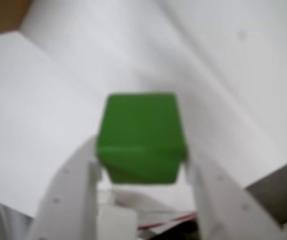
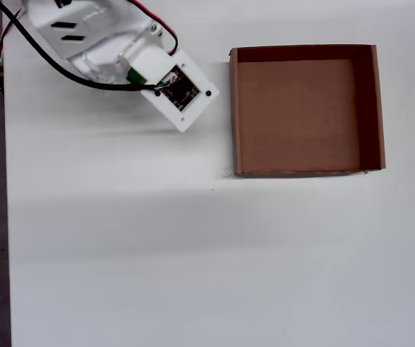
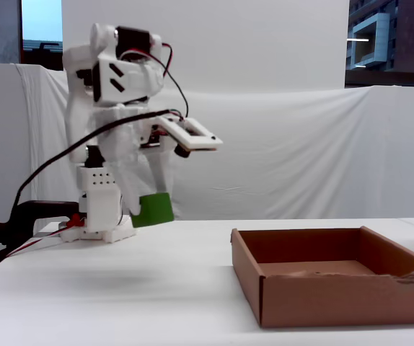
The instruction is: Grasp a green cube and put it in a box.
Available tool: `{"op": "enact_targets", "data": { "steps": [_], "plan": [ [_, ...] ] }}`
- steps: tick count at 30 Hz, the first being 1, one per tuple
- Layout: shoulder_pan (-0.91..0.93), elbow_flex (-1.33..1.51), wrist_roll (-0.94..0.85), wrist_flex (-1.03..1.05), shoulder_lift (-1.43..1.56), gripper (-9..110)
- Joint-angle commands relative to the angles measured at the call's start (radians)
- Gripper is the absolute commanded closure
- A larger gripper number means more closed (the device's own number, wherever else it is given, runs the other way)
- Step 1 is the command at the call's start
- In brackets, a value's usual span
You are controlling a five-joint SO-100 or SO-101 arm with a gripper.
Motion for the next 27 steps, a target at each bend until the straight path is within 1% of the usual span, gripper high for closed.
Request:
{"op": "enact_targets", "data": {
  "steps": [1,8,21,27],
  "plan": [
    [-0.051,-0.092,0.028,0.02,0.041,86],
    [-0.146,-0.181,0.1,0.046,-0.018,86],
    [-0.253,-0.462,0.192,0.114,-0.238,86],
    [-0.287,-0.638,0.235,0.16,-0.383,86]
  ]
}}
